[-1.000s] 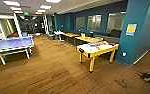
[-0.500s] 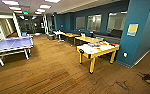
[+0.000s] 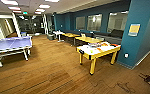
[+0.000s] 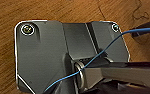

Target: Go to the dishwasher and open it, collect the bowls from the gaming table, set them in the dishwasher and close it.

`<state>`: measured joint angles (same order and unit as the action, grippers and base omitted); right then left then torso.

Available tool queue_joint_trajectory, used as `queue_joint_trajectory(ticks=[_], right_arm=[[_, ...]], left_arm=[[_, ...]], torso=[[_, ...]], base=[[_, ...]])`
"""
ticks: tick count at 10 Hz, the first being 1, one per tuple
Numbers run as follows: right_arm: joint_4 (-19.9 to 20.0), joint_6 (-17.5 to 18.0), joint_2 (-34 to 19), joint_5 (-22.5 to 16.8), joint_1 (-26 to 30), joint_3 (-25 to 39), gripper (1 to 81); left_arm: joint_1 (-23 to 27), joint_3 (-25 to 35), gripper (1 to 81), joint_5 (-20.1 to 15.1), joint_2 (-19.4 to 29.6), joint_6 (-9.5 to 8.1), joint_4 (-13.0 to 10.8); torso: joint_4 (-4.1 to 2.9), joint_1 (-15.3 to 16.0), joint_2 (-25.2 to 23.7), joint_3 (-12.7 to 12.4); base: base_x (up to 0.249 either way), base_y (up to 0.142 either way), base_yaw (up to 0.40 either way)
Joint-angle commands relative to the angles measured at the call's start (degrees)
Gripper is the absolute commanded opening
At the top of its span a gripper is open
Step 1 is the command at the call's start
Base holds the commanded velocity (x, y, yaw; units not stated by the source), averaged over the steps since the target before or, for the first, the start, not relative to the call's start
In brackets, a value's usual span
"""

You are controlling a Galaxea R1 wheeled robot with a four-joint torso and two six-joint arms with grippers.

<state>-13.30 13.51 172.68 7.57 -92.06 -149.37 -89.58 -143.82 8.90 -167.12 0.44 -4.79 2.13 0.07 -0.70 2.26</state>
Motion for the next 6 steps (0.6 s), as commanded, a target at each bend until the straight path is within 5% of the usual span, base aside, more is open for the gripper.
queue_joint_trajectory(ticks=[1,6], right_arm=[[-0.50,0.03,0.15,-2.47,2.19,0.50,81.1],[-0.50,-0.06,0.15,-2.47,2.18,0.50,81.1]], left_arm=[[2.34,0.30,81.1,-2.75,0.47,0.53,-0.39],[2.34,0.30,81.1,-2.75,0.47,0.53,-0.39]], torso=[[0.00,0.00,0.00,0.00],[0.00,0.00,0.00,0.00]], base=[[0.122,0.000,0.000],[0.122,0.026,0.000]])
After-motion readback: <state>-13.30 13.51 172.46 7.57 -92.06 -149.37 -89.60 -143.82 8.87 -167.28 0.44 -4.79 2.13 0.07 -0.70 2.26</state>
